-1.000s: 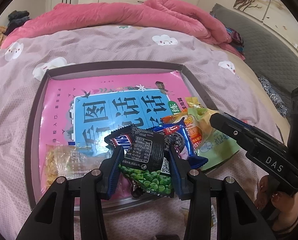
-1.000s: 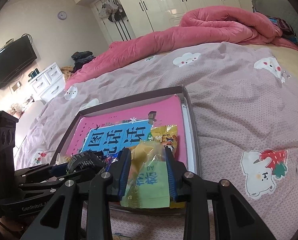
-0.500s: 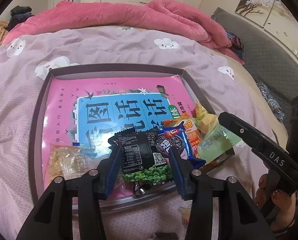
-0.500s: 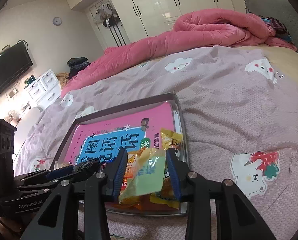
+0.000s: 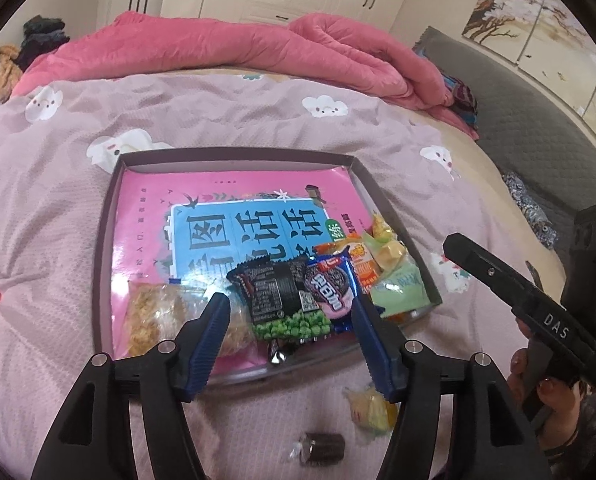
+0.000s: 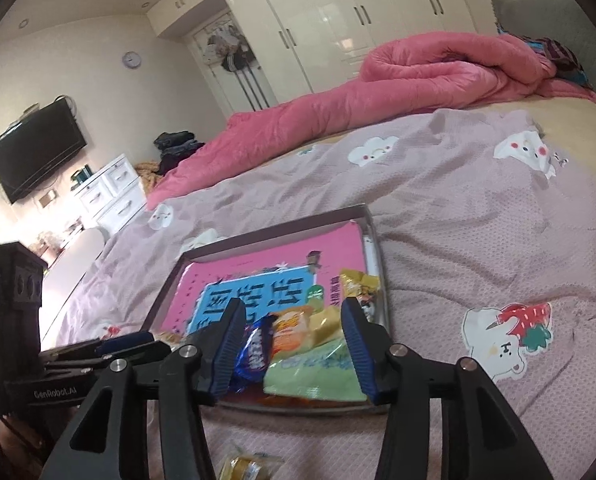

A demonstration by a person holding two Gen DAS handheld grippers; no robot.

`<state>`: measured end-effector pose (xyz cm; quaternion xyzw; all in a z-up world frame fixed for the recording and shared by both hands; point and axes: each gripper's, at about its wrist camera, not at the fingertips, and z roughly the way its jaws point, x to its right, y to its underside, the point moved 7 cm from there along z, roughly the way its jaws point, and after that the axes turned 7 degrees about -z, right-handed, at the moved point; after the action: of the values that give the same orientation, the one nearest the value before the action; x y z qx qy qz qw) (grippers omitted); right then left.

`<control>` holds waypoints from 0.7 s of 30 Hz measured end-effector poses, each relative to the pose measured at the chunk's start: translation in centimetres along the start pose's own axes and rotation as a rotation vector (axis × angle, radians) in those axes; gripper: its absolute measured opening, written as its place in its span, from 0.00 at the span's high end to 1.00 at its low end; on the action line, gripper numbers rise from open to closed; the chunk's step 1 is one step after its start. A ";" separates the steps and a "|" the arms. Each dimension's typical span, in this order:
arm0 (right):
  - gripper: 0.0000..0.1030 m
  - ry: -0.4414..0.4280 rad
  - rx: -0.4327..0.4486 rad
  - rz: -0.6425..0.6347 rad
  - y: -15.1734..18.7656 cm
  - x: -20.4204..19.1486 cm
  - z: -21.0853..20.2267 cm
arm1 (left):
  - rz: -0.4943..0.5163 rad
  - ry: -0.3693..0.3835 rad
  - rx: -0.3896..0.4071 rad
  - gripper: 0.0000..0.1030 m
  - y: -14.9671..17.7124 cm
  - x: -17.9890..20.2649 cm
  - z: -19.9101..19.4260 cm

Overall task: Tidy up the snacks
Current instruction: 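Lower the pea bag into the tray and open the left tool while the right tool releases its bag, then grasp the brown wrapped candy with the left tool while the right tool grasps the gold-wrapped cake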

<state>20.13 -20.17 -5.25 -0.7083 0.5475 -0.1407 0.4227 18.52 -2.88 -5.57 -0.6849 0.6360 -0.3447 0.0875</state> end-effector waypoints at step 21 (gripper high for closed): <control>0.43 -0.015 -0.116 -0.123 4.7 -4.2 -1.7 | 0.091 -0.031 -0.143 0.36 8.1 -0.3 -0.7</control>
<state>14.42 -17.38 -6.62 -0.7650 0.5069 -0.1292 0.3757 11.55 -3.78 -9.64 -0.6652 0.6879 -0.2833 0.0638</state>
